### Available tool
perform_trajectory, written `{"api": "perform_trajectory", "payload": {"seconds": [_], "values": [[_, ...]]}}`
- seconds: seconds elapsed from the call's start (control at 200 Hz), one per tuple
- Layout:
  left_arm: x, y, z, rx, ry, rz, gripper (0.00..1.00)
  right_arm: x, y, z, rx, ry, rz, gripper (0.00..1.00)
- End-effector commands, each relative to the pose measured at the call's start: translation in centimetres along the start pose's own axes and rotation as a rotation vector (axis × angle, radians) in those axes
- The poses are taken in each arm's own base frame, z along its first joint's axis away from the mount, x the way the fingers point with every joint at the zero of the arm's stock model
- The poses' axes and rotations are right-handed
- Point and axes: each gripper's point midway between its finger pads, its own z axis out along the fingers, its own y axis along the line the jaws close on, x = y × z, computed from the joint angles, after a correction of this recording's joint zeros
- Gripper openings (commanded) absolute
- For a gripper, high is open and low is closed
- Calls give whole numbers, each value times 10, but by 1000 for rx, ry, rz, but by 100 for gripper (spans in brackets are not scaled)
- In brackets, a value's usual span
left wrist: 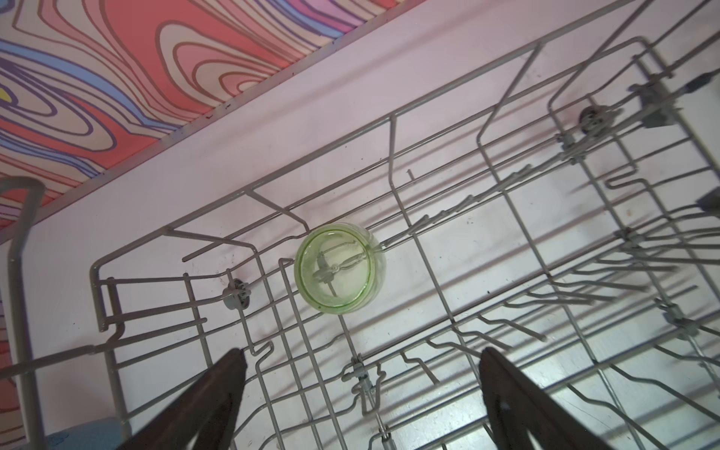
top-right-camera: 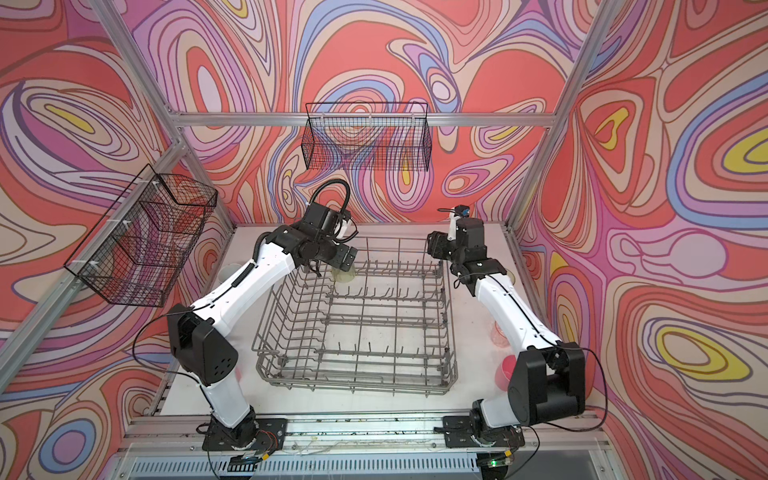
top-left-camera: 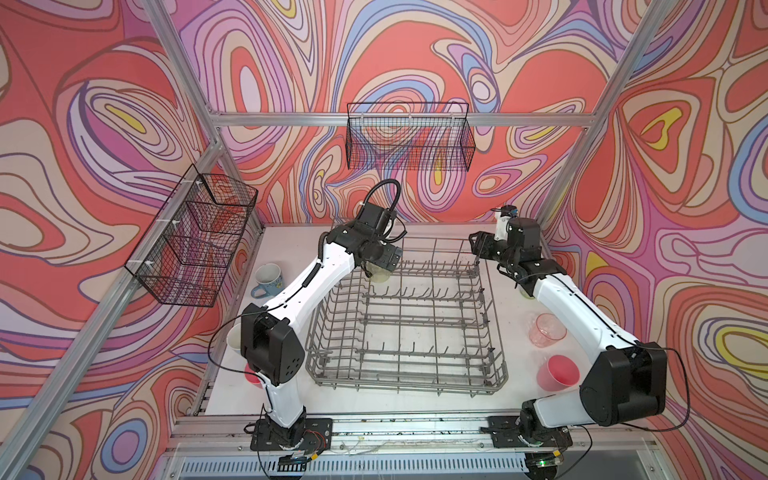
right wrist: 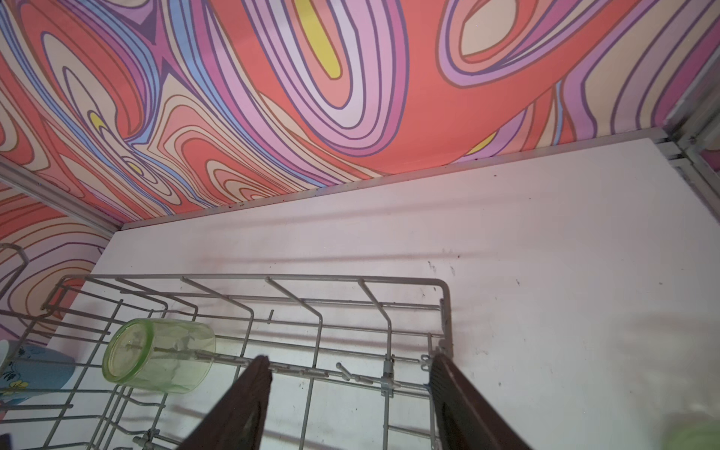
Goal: Load the cups into the dish rack
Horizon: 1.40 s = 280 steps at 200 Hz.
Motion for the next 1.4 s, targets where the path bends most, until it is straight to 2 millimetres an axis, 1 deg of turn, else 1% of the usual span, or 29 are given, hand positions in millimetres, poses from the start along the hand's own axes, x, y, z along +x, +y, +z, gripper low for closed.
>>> {"api": "perform_trajectory", "payload": {"seconds": [0.0, 0.135, 0.21, 0.29, 0.335, 0.416, 0.491, 0.571, 0.631, 0.701, 0.771, 0.896, 1.032, 1.167, 1.397], "values": [[-7, -13, -36, 83, -91, 32, 95, -4, -13, -13, 96, -12, 36, 64], [-3, -28, -63, 176, -165, 71, 95, 4, -29, -15, 173, 17, 73, 59], [-2, -40, -76, 240, -209, 82, 95, 9, -43, -15, 223, 48, 97, 57], [0, -52, -86, 318, -237, 92, 95, 13, -65, -18, 286, 64, 147, 56], [2, -59, -91, 361, -248, 103, 95, 14, -81, -22, 321, 64, 193, 56], [7, -74, -101, 450, -265, 129, 95, 14, -110, -32, 378, 44, 280, 54], [11, -83, -107, 509, -287, 146, 96, 14, -135, -41, 437, 37, 344, 54], [17, -90, -111, 558, -294, 162, 96, 14, -151, -46, 469, 43, 376, 53], [19, -95, -116, 587, -309, 173, 96, 13, -160, -46, 489, 51, 382, 53], [20, -98, -121, 609, -330, 185, 96, 15, -168, -42, 502, 67, 394, 53], [22, -100, -124, 623, -343, 199, 96, 19, -177, -35, 507, 90, 414, 52], [25, -101, -127, 629, -354, 221, 97, 20, -183, -23, 514, 115, 417, 50], [28, -105, -134, 641, -380, 248, 97, 22, -191, -16, 536, 149, 417, 49], [30, -108, -138, 647, -401, 266, 98, 30, -197, -10, 546, 182, 423, 47], [31, -111, -138, 653, -411, 277, 99, 42, -207, 1, 544, 228, 443, 43]]}}
